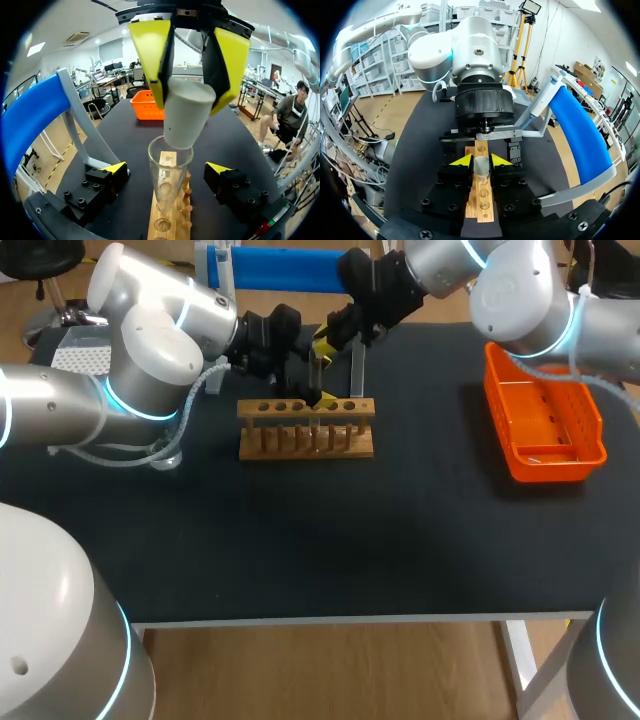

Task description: Invert the test tube, pick up the pipette, mount the tip to pipette, aspirate from beaker and dispense into the tube, eject the tip, return the pipette, and cap with the stopper.

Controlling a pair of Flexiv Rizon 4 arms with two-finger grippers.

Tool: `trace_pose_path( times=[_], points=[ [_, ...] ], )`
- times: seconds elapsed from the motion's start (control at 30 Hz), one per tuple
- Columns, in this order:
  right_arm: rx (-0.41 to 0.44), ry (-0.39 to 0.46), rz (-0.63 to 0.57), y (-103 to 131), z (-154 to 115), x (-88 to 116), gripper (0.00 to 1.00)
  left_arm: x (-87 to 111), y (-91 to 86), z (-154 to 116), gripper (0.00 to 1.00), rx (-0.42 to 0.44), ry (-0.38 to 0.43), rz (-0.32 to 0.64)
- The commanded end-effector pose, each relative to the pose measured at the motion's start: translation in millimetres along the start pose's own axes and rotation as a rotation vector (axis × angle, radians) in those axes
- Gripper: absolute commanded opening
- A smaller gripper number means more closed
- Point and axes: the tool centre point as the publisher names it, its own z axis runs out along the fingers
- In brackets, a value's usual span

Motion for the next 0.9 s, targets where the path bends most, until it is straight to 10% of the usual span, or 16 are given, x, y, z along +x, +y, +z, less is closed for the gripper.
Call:
trace_pose_path(
  times=[0.03, 0.9],
  points=[
    [0.007, 0.002, 0.001, -2, 3, 1, 0.0, -0.3, -0.3, 0, 1.0, -0.002, 0.001, -0.001],
    [-0.014, -0.005, -0.016, 12, 0, 0, 0.0, -0.3, -0.3, 0, 1.0, -0.002, 0.001, -0.001]
  ],
)
